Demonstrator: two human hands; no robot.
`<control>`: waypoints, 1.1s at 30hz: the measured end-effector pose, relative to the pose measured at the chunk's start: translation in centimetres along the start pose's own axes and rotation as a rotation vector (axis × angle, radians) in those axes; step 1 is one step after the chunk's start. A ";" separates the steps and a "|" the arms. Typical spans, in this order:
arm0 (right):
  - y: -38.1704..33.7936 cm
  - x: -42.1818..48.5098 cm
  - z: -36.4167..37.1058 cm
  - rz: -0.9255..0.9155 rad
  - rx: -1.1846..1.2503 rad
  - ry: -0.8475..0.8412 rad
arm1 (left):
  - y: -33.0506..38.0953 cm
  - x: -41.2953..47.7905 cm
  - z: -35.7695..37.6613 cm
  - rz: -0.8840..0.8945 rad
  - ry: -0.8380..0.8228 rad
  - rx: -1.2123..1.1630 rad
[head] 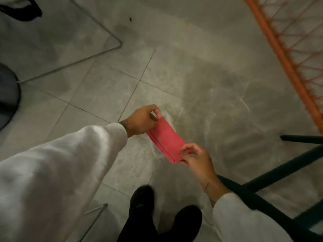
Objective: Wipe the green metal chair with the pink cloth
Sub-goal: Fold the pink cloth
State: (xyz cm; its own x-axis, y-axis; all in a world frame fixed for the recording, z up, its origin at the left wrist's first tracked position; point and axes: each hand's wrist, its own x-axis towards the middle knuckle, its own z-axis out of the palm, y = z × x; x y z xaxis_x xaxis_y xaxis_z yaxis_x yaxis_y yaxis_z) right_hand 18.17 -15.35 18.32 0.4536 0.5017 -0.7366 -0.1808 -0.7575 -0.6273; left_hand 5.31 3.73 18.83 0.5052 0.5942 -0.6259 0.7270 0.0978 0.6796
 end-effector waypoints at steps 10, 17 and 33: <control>8.7 14.7 7.6 -0.111 -0.345 -0.018 | -9.2 13.3 6.6 0.099 -0.063 0.393; 9.5 19.7 11.0 -0.084 -0.814 -0.190 | -13.8 17.6 8.3 0.208 -0.120 0.699; 10.5 17.8 12.0 -0.179 -1.120 -0.294 | -16.6 17.9 10.5 0.422 -0.199 1.092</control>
State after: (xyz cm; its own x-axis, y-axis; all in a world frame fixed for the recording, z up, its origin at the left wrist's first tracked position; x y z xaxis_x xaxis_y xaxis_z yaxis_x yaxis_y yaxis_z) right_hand 13.86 -9.32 -4.40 0.1492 0.6046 -0.7825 0.8013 -0.5376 -0.2625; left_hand 7.17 4.32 -7.69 0.7934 0.2724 -0.5443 0.4487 -0.8660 0.2207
